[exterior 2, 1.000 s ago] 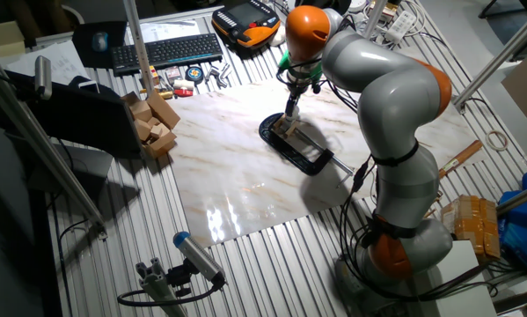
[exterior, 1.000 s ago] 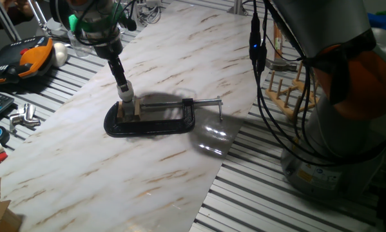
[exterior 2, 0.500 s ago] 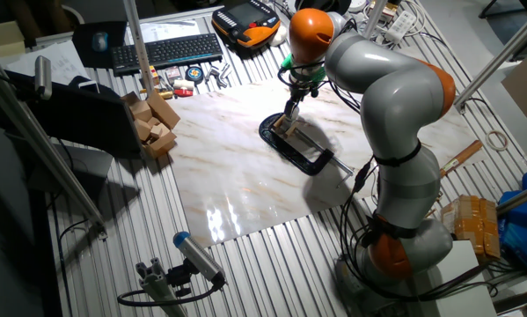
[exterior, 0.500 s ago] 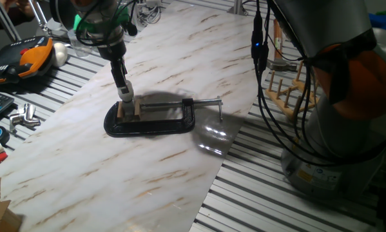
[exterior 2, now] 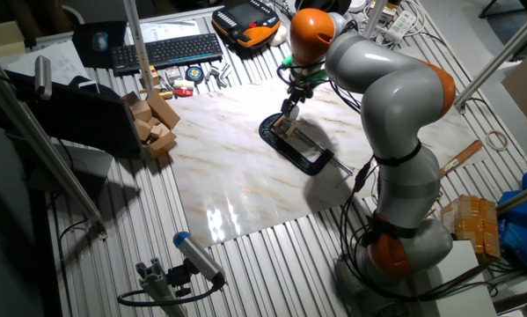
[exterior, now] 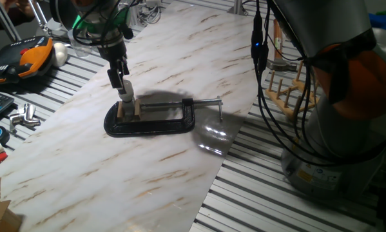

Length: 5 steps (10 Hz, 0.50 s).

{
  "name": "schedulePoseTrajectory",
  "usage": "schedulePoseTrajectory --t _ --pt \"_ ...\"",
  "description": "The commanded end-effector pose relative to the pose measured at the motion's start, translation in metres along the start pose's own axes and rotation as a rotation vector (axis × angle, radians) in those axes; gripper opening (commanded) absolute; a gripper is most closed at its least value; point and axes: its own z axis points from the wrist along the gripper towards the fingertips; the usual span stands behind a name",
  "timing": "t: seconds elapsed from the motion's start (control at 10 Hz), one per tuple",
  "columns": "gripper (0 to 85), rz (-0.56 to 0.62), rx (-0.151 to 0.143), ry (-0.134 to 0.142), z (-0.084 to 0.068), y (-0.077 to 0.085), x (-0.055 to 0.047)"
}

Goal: Take out the light bulb by rotating it

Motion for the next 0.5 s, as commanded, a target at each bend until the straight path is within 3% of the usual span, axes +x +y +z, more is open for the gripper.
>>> schedulePoseTrajectory --t 0.0,0.4 --pt "85.0 0.050 0.001 0.000 0.0016 -0.0005 0.0003" --pt "85.0 0.032 0.003 0.004 0.0039 -0.0012 0.0040"
